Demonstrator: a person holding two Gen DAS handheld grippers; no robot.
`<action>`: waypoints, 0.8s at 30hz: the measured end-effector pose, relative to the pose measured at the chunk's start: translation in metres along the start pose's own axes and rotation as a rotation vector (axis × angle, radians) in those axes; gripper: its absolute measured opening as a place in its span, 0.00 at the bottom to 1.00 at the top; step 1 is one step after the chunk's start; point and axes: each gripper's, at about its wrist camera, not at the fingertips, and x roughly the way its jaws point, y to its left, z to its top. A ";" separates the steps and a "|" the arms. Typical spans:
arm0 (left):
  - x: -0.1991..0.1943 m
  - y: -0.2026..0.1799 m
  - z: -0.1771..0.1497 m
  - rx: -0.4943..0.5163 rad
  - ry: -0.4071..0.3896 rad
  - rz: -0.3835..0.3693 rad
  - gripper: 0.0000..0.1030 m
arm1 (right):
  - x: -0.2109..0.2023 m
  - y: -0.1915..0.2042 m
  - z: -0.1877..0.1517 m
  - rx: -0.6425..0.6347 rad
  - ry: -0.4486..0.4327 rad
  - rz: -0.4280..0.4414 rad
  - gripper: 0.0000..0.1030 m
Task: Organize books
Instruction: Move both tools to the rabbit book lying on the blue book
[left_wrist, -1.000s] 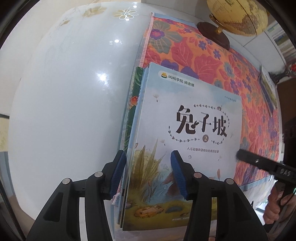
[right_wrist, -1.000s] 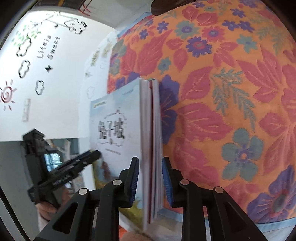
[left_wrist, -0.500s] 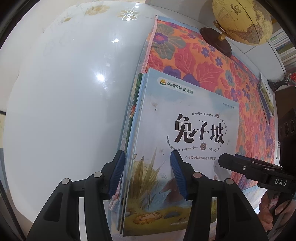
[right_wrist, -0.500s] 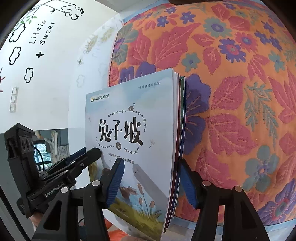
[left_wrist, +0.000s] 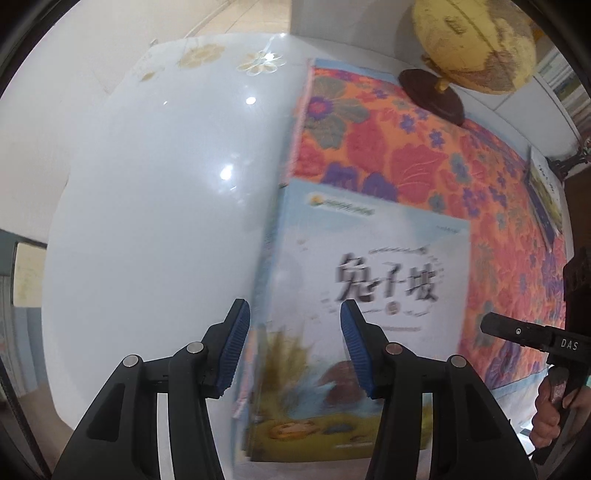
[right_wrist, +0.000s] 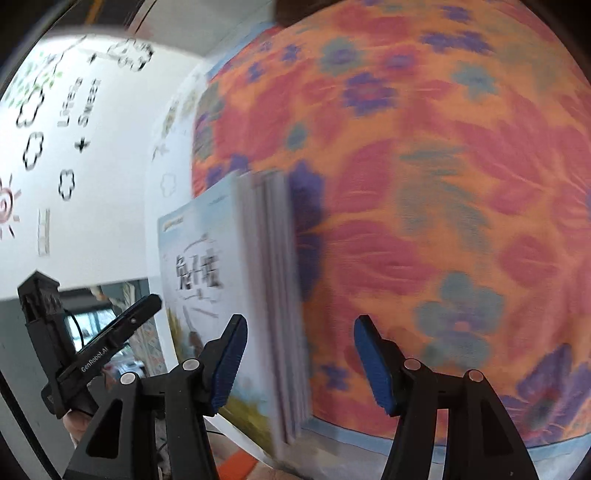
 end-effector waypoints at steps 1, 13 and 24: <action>0.000 -0.008 0.003 0.013 -0.003 0.000 0.47 | -0.009 -0.010 0.000 0.011 -0.009 -0.001 0.57; 0.009 -0.215 0.075 0.327 -0.054 -0.081 0.48 | -0.157 -0.142 0.025 0.174 -0.241 -0.007 0.57; 0.058 -0.390 0.141 0.434 -0.116 -0.246 0.49 | -0.251 -0.251 0.081 0.346 -0.458 0.048 0.57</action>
